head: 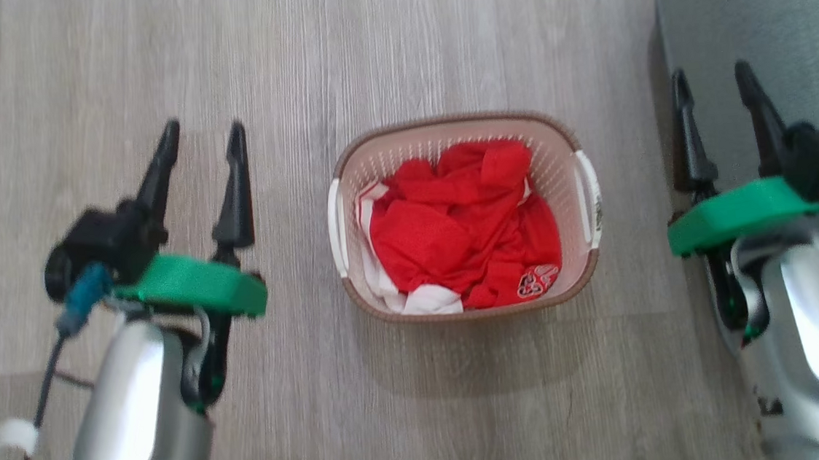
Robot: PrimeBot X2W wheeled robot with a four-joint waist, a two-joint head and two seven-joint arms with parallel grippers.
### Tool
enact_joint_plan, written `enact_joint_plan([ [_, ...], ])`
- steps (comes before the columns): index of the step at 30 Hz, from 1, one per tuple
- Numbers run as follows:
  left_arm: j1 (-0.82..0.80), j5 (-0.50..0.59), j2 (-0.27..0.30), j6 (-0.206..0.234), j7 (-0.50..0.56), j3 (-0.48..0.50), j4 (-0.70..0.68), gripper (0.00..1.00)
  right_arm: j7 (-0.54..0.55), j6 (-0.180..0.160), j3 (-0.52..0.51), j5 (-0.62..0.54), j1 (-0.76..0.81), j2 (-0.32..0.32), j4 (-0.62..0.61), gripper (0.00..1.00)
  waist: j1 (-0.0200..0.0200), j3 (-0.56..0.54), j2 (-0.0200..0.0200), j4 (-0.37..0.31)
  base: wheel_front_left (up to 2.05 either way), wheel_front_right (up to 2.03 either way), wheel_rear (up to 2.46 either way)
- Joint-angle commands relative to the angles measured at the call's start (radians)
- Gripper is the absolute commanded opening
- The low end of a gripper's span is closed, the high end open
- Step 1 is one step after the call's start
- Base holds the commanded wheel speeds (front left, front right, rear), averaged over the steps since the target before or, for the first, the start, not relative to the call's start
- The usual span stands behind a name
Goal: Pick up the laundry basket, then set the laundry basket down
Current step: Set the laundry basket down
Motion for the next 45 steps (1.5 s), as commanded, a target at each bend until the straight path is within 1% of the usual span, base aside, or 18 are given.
enact_joint_plan([
  [1, 0.003, 0.008, 0.015, 0.001, -0.005, 0.041, -0.04, 1.0, -0.008, -0.006, 0.025, 0.007, 0.013, 0.012, -0.039, 1.0, 0.0001, -0.026, -0.0001, -0.01, 0.0, 0.0, 0.0],
  [7, 0.136, 0.026, 0.002, 0.012, -0.005, 0.044, -0.111, 1.0, -0.008, -0.006, 0.025, 0.043, 0.119, 0.012, -0.102, 1.0, 0.0001, -0.1, -0.0001, -0.019, 0.0, 0.0, 0.0],
  [12, 0.213, 0.024, 0.003, 0.027, -0.003, 0.045, -0.157, 1.0, -0.008, -0.006, 0.03, 0.064, 0.184, 0.012, -0.124, 1.0, 0.0001, -0.149, -0.0001, -0.023, 0.0, 0.0, 0.0],
  [24, 0.342, 0.02, 0.017, 0.055, 0.079, 0.026, -0.286, 1.0, -0.008, -0.006, 0.045, 0.062, 0.296, 0.012, -0.152, 1.0, 0.0001, -0.235, -0.0001, -0.004, 0.0, 0.0, 0.0],
  [34, 0.425, 0.005, 0.027, 0.08, 0.138, 0.025, -0.313, 1.0, 0.042, -0.006, 0.039, 0.053, 0.37, 0.012, -0.195, 1.0, 0.0001, -0.305, -0.0001, -0.003, 0.0, 0.0, 0.0],
  [42, 0.454, 0.002, 0.031, 0.097, 0.16, 0.022, -0.329, 1.0, 0.078, -0.006, 0.036, 0.051, 0.411, 0.012, -0.231, 1.0, 0.0001, -0.33, -0.0001, -0.001, 0.0, 0.0, 0.0],
  [45, 0.466, 0.011, 0.033, 0.114, 0.164, 0.025, -0.33, 1.0, 0.084, -0.006, 0.036, 0.053, 0.426, 0.012, -0.235, 1.0, 0.0001, -0.344, -0.0001, -0.002, 0.0, 0.0, 0.0],
])
